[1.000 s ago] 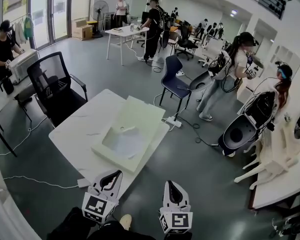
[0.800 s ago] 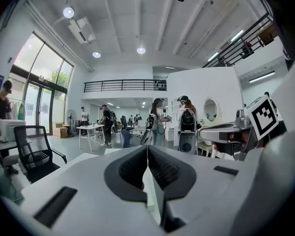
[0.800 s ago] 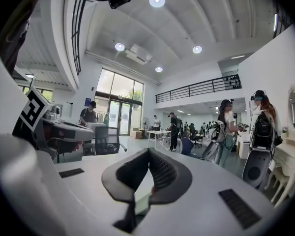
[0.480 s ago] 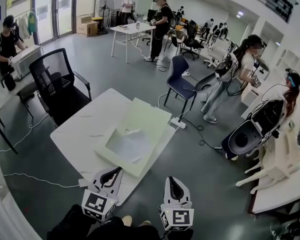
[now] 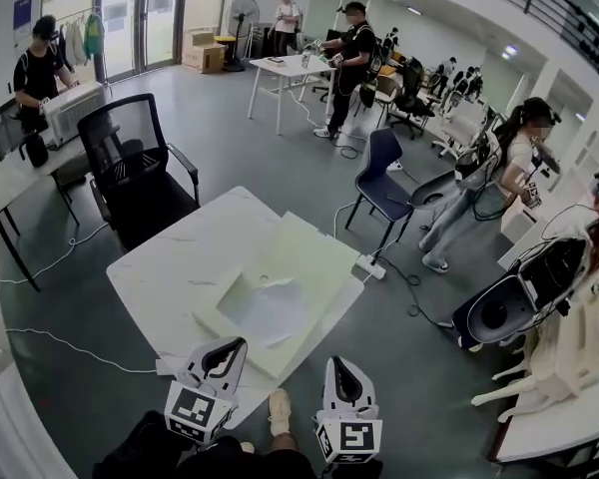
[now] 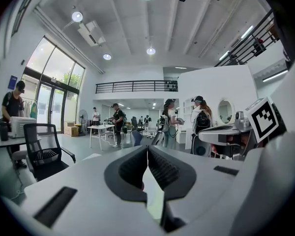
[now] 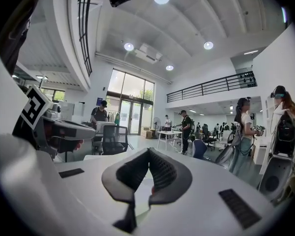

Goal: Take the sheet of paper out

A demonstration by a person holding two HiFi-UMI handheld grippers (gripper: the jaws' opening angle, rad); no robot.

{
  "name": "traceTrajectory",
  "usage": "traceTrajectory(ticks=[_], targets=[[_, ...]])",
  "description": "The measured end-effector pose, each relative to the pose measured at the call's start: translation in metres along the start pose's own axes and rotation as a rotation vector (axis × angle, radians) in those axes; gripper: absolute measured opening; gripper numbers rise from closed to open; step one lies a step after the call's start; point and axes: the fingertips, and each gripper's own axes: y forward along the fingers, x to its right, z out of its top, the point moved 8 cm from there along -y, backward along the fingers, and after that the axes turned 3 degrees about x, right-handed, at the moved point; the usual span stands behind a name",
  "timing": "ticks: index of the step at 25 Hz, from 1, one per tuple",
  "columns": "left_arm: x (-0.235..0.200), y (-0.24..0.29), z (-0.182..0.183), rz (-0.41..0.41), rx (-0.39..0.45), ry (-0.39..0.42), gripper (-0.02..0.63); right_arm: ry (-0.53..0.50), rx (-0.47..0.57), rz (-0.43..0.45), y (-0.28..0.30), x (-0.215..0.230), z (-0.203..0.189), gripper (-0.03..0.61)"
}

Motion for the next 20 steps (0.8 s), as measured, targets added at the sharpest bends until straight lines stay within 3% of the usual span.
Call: traceTrajectory(ticks=[11,20], targets=[[-0.052,0.131,-0.024,0.157,-0.095,-0.063,0.025,0.019,-0.099,0.179,0.163,0.075,-0.04,0.017],[-0.104,0.201,-0.061,0.291,-0.181,-0.138,0.025,0.02,-0.201,0.337,0.282,0.092,-0.086,0.016]])
